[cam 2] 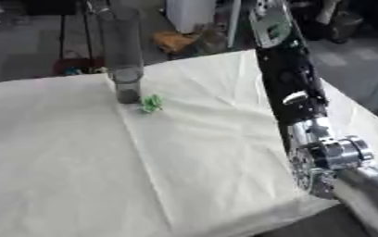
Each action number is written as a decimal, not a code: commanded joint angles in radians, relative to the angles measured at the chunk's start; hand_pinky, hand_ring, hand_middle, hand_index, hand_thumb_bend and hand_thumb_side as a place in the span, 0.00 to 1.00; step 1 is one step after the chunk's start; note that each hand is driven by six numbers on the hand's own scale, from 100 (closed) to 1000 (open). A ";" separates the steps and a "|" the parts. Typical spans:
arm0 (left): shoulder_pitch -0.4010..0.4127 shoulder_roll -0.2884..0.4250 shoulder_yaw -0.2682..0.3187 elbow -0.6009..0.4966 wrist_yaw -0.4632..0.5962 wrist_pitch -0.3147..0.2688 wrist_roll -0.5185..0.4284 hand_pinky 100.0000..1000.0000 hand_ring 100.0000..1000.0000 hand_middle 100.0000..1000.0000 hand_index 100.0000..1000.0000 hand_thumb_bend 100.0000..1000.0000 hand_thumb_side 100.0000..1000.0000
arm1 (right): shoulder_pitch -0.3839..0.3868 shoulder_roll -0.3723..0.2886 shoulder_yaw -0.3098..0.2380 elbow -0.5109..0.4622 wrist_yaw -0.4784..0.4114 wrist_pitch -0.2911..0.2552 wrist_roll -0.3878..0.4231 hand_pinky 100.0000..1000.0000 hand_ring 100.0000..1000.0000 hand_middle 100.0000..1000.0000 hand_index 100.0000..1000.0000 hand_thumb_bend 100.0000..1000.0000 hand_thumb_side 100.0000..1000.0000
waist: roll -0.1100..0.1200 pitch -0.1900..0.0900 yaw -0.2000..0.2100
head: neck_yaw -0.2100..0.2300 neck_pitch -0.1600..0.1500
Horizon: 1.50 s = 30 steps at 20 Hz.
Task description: Arrange flowers into the vase.
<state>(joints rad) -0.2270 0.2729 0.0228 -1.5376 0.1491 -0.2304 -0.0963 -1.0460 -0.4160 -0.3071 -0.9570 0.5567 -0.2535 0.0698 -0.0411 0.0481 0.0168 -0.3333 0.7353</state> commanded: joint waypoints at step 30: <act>-0.058 -0.034 -0.033 -0.017 0.019 0.003 -0.038 0.55 0.62 0.71 0.79 0.75 0.78 | -0.172 0.153 -0.081 -0.129 -0.270 0.101 -0.156 0.00 0.00 0.00 0.00 0.00 0.54 | 0.029 0.012 0.218 | -0.078 -0.074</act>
<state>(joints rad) -0.2664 0.2315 -0.0085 -1.5380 0.1660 -0.2263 -0.1296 -1.1921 -0.2502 -0.3827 -1.0608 0.2974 -0.1484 -0.0867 -0.0183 0.0710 0.2366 -0.4072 0.6738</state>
